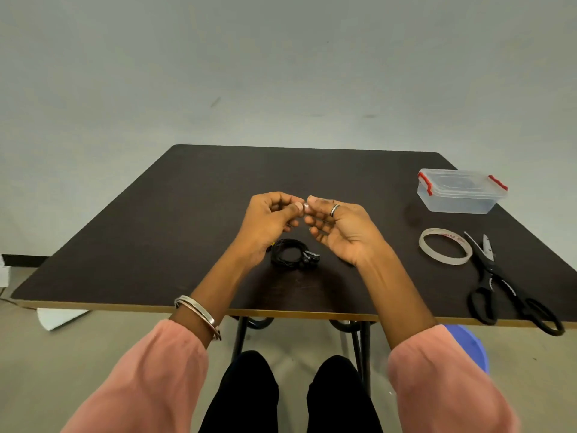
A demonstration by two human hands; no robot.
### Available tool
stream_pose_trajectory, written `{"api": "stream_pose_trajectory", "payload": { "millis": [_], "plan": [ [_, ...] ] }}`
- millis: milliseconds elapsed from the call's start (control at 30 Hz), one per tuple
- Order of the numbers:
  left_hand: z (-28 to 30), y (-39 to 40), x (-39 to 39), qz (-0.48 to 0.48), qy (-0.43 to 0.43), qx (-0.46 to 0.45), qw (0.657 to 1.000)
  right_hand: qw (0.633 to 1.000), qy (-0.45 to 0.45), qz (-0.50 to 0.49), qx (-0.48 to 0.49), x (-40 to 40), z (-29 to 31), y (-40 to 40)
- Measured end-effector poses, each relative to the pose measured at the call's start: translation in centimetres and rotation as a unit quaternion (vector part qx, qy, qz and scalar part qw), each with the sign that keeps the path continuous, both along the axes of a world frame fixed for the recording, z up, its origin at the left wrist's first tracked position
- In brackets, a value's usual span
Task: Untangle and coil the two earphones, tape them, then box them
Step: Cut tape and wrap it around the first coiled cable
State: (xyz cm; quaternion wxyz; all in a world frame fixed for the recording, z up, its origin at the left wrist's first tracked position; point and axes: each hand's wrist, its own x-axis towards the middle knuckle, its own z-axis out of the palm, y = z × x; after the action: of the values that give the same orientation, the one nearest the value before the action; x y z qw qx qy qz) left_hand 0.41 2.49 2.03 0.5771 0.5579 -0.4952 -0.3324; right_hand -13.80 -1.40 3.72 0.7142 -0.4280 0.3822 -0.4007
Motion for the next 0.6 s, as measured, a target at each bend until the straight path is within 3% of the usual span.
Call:
{"api": "stream_pose_trajectory", "payload": {
  "millis": [100, 267, 367, 467, 600],
  "plan": [
    [-0.4, 0.0, 0.7, -0.002, -0.009, 0.009, 1.000, 0.999, 0.018, -0.007, -0.046, 0.6, -0.5, -0.2],
    [-0.9, -0.2, 2.2, -0.022, -0.066, 0.035, 0.997, 0.974, 0.143, -0.028, -0.175, 1.3, -1.0, -0.5],
    [-1.6, -0.4, 3.2, -0.018, -0.081, 0.061, 0.995, 0.961, 0.164, -0.103, -0.195, 1.1, -1.4, -1.1],
    [-2.1, -0.8, 3.5, -0.001, -0.218, 0.088, 0.972, 0.946, 0.178, -0.176, -0.207, 0.6, -1.9, -1.7],
    [-2.2, -1.4, 2.4, -0.050, -0.438, 0.131, 0.888, 0.941, 0.203, -0.166, -0.213, 0.9, -2.7, -1.1]
  ]
}}
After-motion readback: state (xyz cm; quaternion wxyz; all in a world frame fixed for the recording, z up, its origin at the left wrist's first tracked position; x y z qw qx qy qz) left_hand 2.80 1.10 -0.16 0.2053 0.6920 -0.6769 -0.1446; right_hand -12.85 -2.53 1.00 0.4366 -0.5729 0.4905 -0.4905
